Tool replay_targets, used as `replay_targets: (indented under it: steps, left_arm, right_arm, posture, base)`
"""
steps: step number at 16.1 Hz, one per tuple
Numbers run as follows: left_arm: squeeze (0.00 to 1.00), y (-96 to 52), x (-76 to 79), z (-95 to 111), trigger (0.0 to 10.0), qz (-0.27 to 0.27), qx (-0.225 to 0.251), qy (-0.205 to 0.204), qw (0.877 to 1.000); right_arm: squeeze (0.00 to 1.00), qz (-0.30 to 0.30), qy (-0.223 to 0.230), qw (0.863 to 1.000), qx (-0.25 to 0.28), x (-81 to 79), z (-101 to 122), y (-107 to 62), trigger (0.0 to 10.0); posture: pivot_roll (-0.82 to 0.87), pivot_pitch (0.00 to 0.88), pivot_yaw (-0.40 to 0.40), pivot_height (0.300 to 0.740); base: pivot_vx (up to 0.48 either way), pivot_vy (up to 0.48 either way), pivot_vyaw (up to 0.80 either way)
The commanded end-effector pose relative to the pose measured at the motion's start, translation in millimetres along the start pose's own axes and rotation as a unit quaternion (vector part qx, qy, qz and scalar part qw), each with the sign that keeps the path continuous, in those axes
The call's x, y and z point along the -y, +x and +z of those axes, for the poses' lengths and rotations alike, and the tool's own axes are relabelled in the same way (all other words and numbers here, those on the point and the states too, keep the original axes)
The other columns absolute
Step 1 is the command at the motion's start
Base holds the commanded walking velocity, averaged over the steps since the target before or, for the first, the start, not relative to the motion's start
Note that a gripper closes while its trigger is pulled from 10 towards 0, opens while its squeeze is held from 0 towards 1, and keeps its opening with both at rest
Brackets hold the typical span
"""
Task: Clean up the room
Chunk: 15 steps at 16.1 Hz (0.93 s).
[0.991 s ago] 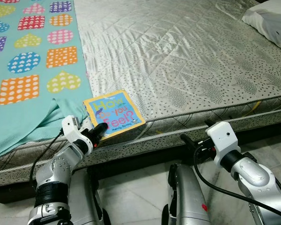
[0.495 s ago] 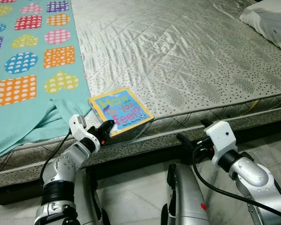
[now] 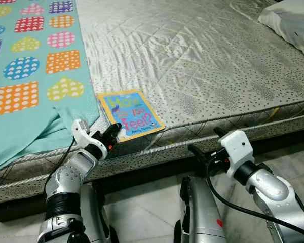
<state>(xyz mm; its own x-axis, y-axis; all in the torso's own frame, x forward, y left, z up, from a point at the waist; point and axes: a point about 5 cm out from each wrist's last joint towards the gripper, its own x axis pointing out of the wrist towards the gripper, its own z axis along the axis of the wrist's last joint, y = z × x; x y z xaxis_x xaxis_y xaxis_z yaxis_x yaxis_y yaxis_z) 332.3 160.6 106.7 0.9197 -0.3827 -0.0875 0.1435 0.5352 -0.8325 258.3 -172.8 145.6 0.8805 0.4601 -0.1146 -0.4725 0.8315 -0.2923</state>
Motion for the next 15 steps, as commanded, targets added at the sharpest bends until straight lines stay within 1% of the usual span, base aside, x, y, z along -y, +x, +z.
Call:
replay_targets:
  steps: [1,2,3,4,5,6,7,8,9,10,11,12,13,14,15]
  left_arm:
    - [0.00,-3.9,4.9,8,0.0,0.009,0.028,0.038,0.999]
    - [0.00,-5.2,10.5,8,0.0,0.002,0.031,0.057,0.998]
    - [0.00,-7.4,19.5,6,0.0,-0.017,0.023,0.087,0.996]
    - [0.00,-7.9,21.0,5,0.0,-0.020,0.021,0.089,0.996]
    - [0.00,-9.0,24.6,6,0.0,-0.023,0.023,0.105,0.994]
    - [0.00,-9.0,24.6,6,0.0,-0.023,0.023,0.105,0.994]
    - [0.00,-10.7,28.9,11,0.0,-0.022,0.038,0.133,0.990]
    - [0.00,-12.5,33.1,17,0.0,-0.014,0.056,0.169,0.984]
    - [0.00,-13.2,34.5,19,0.0,-0.009,0.065,0.177,0.982]
    - [0.00,-20.0,37.3,21,0.0,0.011,0.081,0.235,0.968]
    - [0.00,-26.1,38.9,20,0.0,0.023,0.089,0.282,0.955]
    - [0.00,-32.6,38.2,17,0.0,0.035,0.092,0.316,0.944]
    - [0.00,-40.3,35.3,15,0.0,0.053,0.098,0.342,0.933]
    - [0.00,-41.4,34.4,15,0.0,0.058,0.100,0.346,0.931]
    - [0.00,-50.6,27.5,13,0.0,0.079,0.102,0.365,0.922]
  right_arm:
    - [0.00,-0.006,-0.002,1.000,0.009,0.1,3,0.8,10.0]
    - [0.00,-0.008,0.003,1.000,0.009,-1.1,2,1.8,10.0]
    - [0.00,-0.008,0.010,1.000,0.010,-4.5,1,3.8,10.0]
    - [0.00,-0.007,0.012,1.000,0.011,-5.5,1,4.2,10.0]
    - [0.00,-0.004,0.023,1.000,0.012,-8.8,0,6.4,10.0]
    - [0.00,-0.004,0.023,1.000,0.012,-8.8,0,6.4,10.0]
    - [0.00,-0.007,0.041,0.999,0.014,-11.6,-1,10.0,10.0]
    - [0.00,-0.024,0.069,0.997,0.014,-10.2,-1,14.3,10.0]
    - [0.00,-0.032,0.080,0.996,0.013,-9.0,-1,15.9,10.0]
    - [0.00,-0.056,0.118,0.991,0.016,-5.5,-2,20.4,10.0]
    - [0.00,-0.074,0.138,0.988,0.016,-3.9,-3,24.0,10.0]
    - [0.00,-0.088,0.153,0.984,0.017,-4.6,-4,29.3,10.0]
    - [0.00,-0.095,0.172,0.980,0.024,-8.5,-2,37.4,10.0]
    - [0.00,-0.094,0.173,0.980,0.026,-9.4,-1,38.8,10.0]
    - [0.00,-0.097,0.194,0.975,0.043,-13.7,4,45.8,10.0]
  posture:
    - [-0.13,0.120,-0.030,0.484]
    - [-0.11,0.112,-0.026,0.484]
    - [-0.11,0.110,-0.024,0.484]
    - [-0.11,0.110,-0.024,0.484]
    - [-0.09,0.100,-0.019,0.484]
    - [-0.09,0.100,-0.019,0.484]
    - [-0.08,0.087,-0.014,0.484]
    - [-0.07,0.072,-0.008,0.484]
    - [-0.07,0.070,-0.007,0.484]
    - [-0.05,0.054,0.006,0.484]
    - [-0.05,0.048,0.012,0.484]
    - [-0.04,0.038,0.019,0.484]
    - [-0.03,0.028,0.025,0.484]
    - [-0.03,0.028,0.025,0.484]
    - [-0.01,0.016,0.032,0.484]
  base:
    - [0.000,0.000,0.00]
    - [0.000,0.000,0.00]
    - [0.000,0.000,0.00]
    - [0.000,0.000,0.00]
    - [0.000,0.000,0.00]
    - [0.000,0.000,0.00]
    - [0.000,0.000,0.00]
    - [0.000,0.000,0.00]
    - [0.000,0.000,0.00]
    - [0.000,0.000,0.00]
    - [0.000,0.000,0.00]
    - [0.000,0.000,0.00]
    - [0.000,0.000,0.00]
    - [0.000,0.000,0.00]
    - [0.000,0.000,0.00]
